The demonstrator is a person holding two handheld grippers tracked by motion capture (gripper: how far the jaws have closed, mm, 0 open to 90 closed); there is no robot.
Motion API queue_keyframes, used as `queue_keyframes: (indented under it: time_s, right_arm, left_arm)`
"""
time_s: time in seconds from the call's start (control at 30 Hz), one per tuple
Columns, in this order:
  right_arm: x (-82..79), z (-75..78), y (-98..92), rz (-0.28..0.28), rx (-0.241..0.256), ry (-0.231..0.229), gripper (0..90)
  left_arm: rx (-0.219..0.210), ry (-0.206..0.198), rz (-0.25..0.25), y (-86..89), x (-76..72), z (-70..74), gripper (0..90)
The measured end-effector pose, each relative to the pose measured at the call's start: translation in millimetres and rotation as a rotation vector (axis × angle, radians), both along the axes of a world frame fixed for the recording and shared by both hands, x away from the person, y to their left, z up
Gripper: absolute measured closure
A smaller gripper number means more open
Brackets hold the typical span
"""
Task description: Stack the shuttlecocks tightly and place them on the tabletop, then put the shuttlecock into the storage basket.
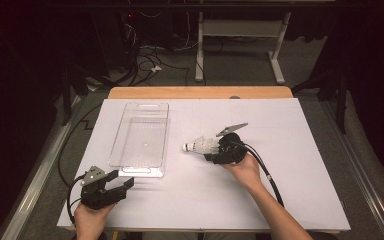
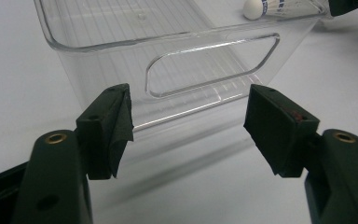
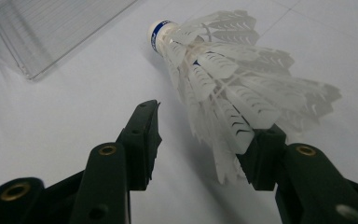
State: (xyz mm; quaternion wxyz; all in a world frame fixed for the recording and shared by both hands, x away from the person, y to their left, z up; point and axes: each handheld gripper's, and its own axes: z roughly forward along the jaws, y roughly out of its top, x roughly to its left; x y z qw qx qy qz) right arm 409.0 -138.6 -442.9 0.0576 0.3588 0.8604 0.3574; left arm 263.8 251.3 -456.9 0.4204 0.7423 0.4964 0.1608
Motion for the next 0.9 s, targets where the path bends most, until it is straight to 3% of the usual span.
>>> queue_keyframes:
  time_s: [0.47,0.9]
  right_arm:
    - [3.9,-0.6,12.2,0.019,-0.001,-0.002,53.2]
    - [5.3,0.7,11.5,-0.015,0.005,-0.009,56.1]
  left_arm:
    - [-0.006,0.005,0.003,0.5,0.9,-0.8,33.0]
    - [-0.008,0.003,-0.001,0.7,0.9,-0.6,33.0]
